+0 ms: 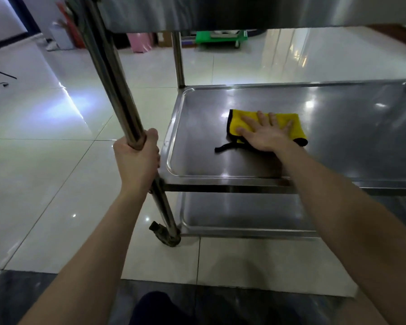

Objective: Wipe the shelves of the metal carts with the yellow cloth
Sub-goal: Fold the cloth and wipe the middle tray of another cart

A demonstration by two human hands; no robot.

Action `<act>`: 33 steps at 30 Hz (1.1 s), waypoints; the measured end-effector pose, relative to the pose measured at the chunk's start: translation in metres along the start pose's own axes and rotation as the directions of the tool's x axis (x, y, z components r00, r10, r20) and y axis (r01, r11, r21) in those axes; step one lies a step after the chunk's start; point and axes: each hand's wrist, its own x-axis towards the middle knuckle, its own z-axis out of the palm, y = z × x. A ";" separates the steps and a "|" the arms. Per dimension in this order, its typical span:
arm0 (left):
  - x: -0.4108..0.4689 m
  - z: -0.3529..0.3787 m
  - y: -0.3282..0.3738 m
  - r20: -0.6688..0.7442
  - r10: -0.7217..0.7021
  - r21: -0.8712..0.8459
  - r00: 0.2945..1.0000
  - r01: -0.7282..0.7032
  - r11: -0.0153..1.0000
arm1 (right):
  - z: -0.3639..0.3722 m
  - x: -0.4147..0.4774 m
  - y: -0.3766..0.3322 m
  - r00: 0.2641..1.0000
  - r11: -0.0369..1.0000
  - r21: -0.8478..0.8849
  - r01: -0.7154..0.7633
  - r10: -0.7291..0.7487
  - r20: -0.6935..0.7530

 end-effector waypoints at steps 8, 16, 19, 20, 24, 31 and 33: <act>-0.002 0.003 -0.006 -0.041 0.071 -0.044 0.997 -0.073 0.996 | -0.001 0.113 -0.116 0.996 0.997 -0.010 0.075 -0.075 -0.047; 0.000 0.005 -0.004 -0.057 0.072 -0.028 0.996 -0.074 0.997 | 0.023 0.060 -0.209 0.956 0.956 0.000 0.295 -0.295 -0.006; 0.003 0.004 -0.004 -0.039 0.061 -0.020 0.997 -0.062 0.998 | 0.037 -0.001 -0.209 0.936 0.936 -0.010 0.352 -0.352 0.009; 0.004 0.004 -0.004 -0.031 0.050 -0.023 0.998 -0.051 0.998 | 0.043 -0.023 -0.206 0.928 0.928 -0.033 0.372 -0.371 0.013; 0.005 0.004 -0.002 -0.027 0.007 -0.014 1.000 -0.007 1.000 | 0.052 -0.086 -0.183 0.897 0.894 -0.068 0.443 -0.441 0.042; 0.005 -0.004 0.002 0.019 -0.042 0.059 0.999 0.041 0.997 | 0.035 -0.127 -0.087 0.926 0.927 -0.012 0.374 -0.373 0.067; 0.004 -0.006 0.003 0.044 -0.047 0.095 0.998 0.043 0.995 | 0.030 -0.132 -0.043 0.947 0.948 -0.015 0.317 -0.316 0.060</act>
